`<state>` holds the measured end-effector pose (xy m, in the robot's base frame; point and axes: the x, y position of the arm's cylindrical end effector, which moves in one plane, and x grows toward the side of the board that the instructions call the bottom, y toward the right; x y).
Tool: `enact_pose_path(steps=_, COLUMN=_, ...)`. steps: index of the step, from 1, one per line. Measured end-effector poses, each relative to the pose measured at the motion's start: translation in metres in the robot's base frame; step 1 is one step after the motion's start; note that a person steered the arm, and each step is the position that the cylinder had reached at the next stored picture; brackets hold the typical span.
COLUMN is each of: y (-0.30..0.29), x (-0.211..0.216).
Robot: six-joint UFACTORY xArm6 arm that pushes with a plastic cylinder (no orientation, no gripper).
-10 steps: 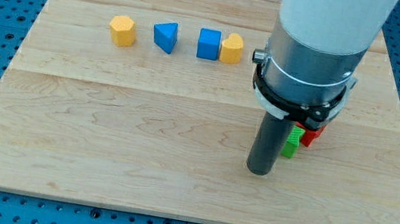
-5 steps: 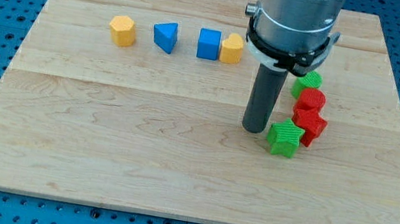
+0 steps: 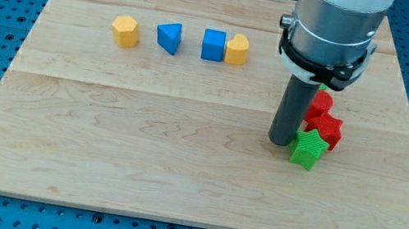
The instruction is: Nudge the green star along with the red star right a bit
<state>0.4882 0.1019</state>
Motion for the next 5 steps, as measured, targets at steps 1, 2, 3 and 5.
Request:
enact_pose_path(steps=1, y=0.0, x=0.0)
enact_pose_path(steps=2, y=0.0, x=0.0)
enact_pose_path(steps=3, y=0.0, x=0.008)
enact_pose_path(steps=5, y=0.001, x=0.031)
